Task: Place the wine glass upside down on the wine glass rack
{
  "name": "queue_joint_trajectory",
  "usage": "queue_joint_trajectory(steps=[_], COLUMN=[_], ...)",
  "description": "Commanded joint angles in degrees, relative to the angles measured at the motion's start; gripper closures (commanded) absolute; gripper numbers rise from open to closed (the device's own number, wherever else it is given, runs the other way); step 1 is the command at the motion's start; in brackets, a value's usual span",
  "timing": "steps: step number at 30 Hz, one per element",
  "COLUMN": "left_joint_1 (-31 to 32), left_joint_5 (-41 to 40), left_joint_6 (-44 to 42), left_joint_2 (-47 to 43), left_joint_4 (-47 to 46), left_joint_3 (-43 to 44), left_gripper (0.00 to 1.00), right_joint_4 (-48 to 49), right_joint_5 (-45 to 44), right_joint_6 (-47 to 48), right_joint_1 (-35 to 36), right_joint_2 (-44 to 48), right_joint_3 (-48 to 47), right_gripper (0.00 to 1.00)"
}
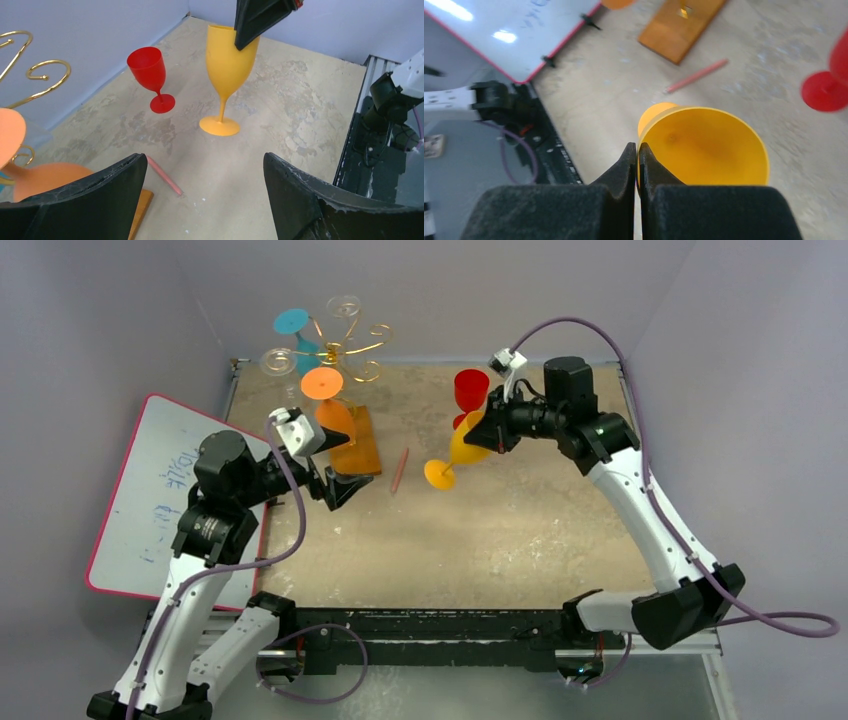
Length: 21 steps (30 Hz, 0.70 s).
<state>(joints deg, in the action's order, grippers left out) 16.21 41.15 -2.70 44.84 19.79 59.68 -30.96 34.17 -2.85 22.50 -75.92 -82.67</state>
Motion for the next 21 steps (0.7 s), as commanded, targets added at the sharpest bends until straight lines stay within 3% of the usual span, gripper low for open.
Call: queue_joint_trajectory(steps=[1,8,16,21], left_joint_1=[0.05,0.05,0.05,0.05], left_joint_5=[5.71,12.87,17.95,19.82], left_joint_6=[-9.01,-23.44,-41.36,-45.37], left_joint_2=[-1.44,-2.02,-0.22,0.41], left_joint_4=[-0.55,5.54,20.4,23.46], left_joint_3=[-1.05,-1.58,0.43,0.68], left_gripper=[0.15,0.2,0.21,0.22], right_joint_4=[7.29,23.57,41.36,44.56], right_joint_5=[15.2,30.46,36.85,37.58], right_joint_6=[-5.24,-16.93,-29.85,-32.55], right_joint_1=[0.58,1.84,3.3,4.25], right_joint_2=[3.38,4.85,5.51,5.46], right_joint_3=[-0.5,3.21,7.17,7.9], right_gripper=[1.0,1.0,1.0,1.0])
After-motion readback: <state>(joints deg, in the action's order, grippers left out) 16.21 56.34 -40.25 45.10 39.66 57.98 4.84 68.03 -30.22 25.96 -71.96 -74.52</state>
